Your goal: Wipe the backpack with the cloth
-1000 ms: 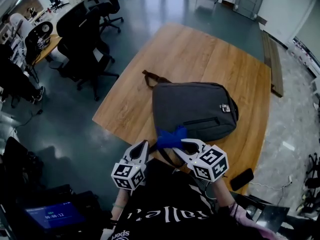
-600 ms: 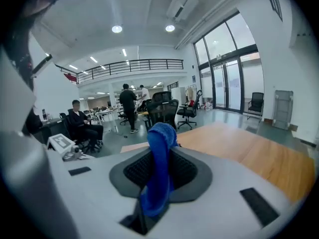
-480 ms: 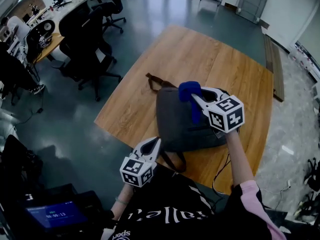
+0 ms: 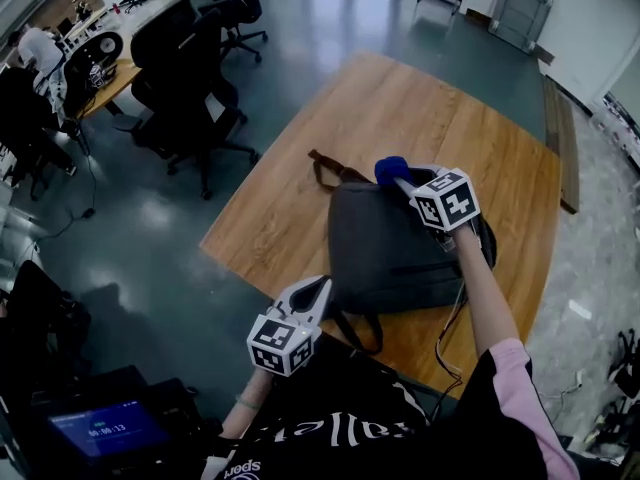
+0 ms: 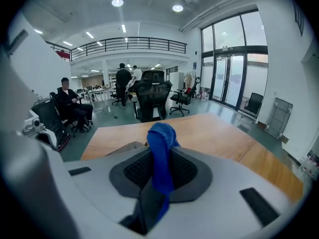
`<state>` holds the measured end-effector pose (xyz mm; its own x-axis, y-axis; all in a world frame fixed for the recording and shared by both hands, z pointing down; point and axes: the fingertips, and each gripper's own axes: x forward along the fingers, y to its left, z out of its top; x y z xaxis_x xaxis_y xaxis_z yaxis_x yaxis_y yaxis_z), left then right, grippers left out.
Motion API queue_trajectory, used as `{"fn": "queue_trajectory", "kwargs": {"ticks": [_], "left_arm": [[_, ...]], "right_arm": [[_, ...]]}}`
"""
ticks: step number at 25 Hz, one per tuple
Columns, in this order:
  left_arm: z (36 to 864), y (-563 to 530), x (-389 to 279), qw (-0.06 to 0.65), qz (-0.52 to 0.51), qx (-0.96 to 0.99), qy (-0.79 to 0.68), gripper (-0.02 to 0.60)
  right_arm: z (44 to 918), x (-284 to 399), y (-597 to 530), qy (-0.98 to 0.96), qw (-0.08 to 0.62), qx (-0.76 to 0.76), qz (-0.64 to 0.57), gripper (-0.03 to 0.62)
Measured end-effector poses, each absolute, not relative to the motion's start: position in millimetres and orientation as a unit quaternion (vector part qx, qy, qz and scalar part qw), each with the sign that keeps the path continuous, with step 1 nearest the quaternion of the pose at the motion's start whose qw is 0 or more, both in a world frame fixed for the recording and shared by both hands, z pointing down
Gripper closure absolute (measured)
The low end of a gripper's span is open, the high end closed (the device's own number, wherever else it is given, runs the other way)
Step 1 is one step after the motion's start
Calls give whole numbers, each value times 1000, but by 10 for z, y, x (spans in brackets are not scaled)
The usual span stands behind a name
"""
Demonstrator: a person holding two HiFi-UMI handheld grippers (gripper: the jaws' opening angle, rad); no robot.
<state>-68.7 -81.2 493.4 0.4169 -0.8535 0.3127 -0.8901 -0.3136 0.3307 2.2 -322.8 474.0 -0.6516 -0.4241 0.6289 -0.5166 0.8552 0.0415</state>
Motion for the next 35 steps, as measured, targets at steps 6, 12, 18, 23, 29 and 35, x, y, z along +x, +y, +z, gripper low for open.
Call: {"fn": "queue_trajectory", "kwargs": {"ticks": [6,12,18,23,29,35], "left_arm": [[4930,-834,-652,233,35,803,-547,583],[4974,-890,-530,240,40,810,-534,583],[4966,-845,-236,239,44,820,-518,583],[4974,-857,-74,238,47,824,-511,583],[4980,-814,45,238,53,829,-503,583],[4998,-840,196,235,61,839,-487,583]], "right_arm": [[4793,287,-2698,-914,318,240,73,528],[4697,434,-2150,-927,278,236,88,528],[4676,668,-1426,-933,243,229,133,528],[4818,868,-893,-928,227,233,182,528],[5030,1046,-387,-912,220,245,244,528],[4977,1248,-442,-909,223,260,239,528]]}}
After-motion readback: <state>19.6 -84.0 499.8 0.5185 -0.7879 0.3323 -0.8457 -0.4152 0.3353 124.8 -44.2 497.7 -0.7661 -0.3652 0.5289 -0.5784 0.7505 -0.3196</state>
